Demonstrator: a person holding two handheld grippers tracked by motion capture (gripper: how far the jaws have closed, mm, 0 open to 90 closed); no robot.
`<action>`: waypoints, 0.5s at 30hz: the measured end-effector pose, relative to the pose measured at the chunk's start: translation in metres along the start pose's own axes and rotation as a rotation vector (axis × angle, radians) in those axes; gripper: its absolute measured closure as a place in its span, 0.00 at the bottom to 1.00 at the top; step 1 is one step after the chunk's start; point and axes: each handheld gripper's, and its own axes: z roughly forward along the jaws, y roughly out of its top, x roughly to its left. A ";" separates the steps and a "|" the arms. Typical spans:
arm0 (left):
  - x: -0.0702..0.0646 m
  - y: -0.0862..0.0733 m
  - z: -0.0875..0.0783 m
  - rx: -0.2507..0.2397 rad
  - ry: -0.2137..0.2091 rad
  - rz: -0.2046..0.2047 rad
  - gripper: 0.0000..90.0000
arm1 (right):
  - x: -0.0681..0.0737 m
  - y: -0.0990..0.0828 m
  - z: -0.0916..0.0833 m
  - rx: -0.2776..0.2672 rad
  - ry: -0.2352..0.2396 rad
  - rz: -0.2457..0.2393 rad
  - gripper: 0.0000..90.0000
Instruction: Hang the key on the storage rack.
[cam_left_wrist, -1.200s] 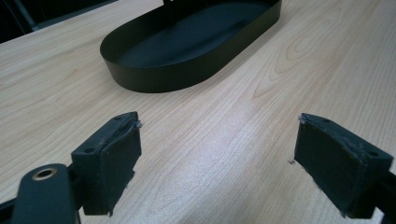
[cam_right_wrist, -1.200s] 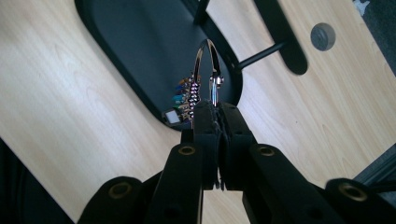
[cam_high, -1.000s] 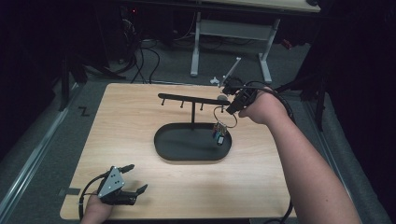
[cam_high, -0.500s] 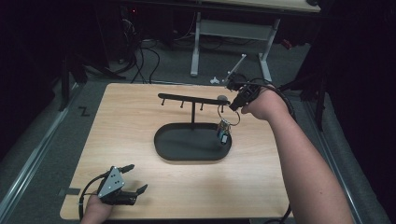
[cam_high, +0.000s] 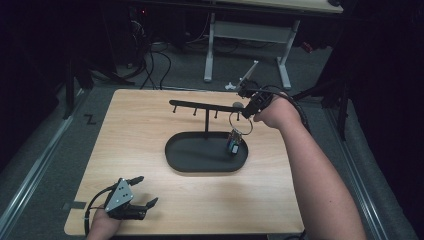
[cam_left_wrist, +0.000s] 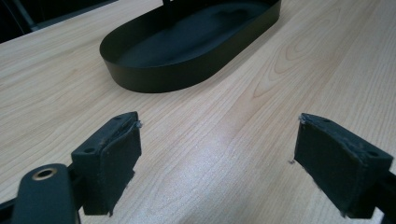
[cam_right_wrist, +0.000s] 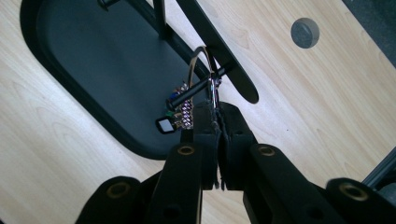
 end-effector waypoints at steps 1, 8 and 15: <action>0.000 0.000 0.000 0.000 0.000 0.000 0.17 | 0.001 0.000 0.000 0.000 -0.003 0.007 0.95; 0.000 0.000 0.000 0.001 0.000 0.000 0.17 | 0.002 -0.007 -0.004 -0.031 -0.030 0.041 0.76; 0.000 0.000 0.000 0.003 0.001 0.000 0.17 | -0.002 -0.022 0.000 -0.055 -0.051 0.066 0.59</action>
